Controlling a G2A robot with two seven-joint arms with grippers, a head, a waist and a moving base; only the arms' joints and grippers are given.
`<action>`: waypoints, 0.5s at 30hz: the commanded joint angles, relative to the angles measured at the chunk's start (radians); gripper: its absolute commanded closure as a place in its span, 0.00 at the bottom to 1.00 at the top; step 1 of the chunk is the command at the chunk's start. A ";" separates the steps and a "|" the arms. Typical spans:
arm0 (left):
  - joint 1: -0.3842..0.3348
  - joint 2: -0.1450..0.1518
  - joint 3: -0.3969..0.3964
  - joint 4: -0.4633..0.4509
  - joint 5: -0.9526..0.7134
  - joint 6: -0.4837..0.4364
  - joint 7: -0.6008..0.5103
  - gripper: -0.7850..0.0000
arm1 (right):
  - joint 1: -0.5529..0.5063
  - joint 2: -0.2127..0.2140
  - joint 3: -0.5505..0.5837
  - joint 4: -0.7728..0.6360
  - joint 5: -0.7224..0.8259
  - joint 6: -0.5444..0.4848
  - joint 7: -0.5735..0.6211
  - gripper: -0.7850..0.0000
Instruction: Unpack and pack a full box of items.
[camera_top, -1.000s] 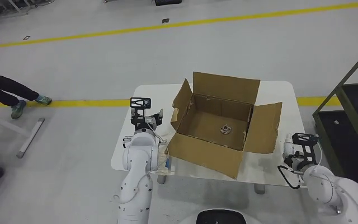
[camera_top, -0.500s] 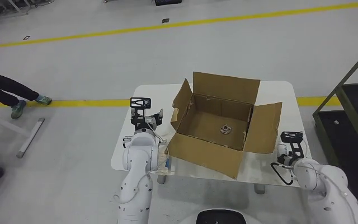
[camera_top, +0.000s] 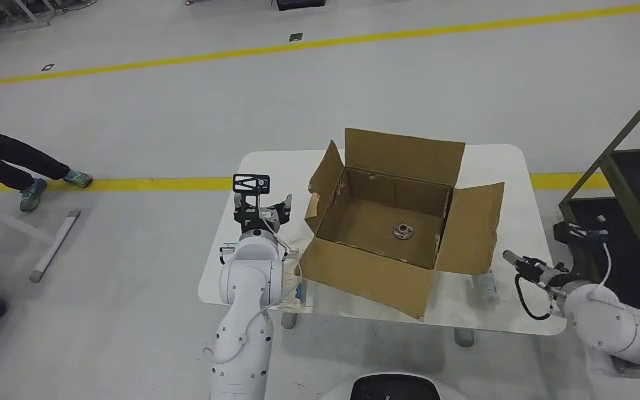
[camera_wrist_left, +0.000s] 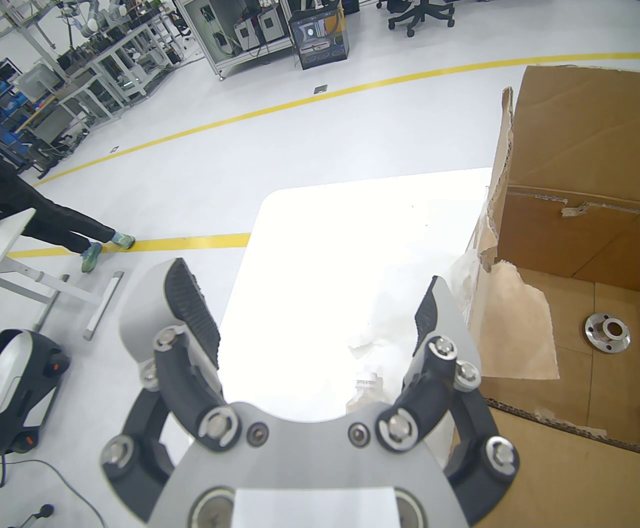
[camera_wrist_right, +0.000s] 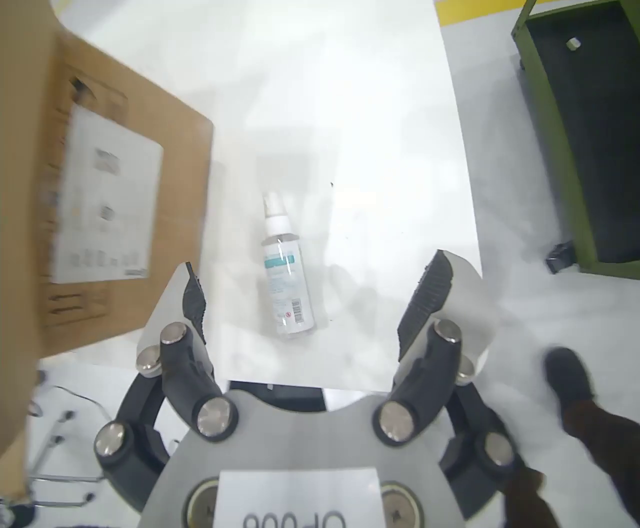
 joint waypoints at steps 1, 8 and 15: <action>0.000 0.000 0.000 0.000 0.000 0.000 0.000 0.00 | -0.029 -0.004 0.045 -0.027 0.179 -0.014 -0.032 0.00; 0.000 0.000 0.000 0.000 0.000 0.000 0.000 0.00 | -0.096 -0.012 0.099 -0.036 0.443 -0.056 -0.092 0.00; 0.000 0.000 0.000 0.000 0.000 0.000 0.000 0.00 | -0.096 -0.012 0.099 -0.036 0.443 -0.056 -0.092 0.00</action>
